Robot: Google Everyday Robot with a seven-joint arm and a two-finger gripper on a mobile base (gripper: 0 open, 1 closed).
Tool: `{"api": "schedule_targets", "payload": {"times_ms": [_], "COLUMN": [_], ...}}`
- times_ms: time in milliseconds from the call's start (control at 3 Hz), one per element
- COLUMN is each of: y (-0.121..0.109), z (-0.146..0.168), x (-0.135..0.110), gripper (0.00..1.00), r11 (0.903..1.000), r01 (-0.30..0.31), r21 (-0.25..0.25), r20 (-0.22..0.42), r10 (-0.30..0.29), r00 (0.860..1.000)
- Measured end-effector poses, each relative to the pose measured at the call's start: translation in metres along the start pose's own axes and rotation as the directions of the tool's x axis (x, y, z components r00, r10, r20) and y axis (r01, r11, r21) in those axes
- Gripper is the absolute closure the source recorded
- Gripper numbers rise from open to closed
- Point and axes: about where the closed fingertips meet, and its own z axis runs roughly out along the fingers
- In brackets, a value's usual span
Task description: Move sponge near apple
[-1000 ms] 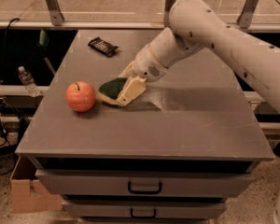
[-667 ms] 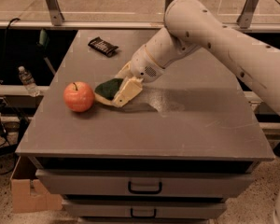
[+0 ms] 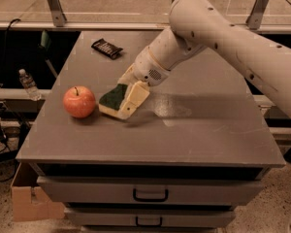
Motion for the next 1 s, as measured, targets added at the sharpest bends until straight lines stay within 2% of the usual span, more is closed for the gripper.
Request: {"api": "schedule_targets", "payload": {"times_ms": [333, 667, 1000], "y": [0.002, 0.001, 0.01], "z": [-0.02, -0.057, -0.121], "x": [0.007, 0.017, 0.026], "gripper": [0.0, 0.0, 0.0], "r11": [0.998, 0.9851, 0.9429], "r01": [-0.026, -0.079, -0.116], "r21": [0.058, 0.153, 0.312], "r20": [-0.01, 0.032, 0.104], "r10": [0.026, 0.075, 0.087], "r00": [1.0, 0.997, 0.991]}}
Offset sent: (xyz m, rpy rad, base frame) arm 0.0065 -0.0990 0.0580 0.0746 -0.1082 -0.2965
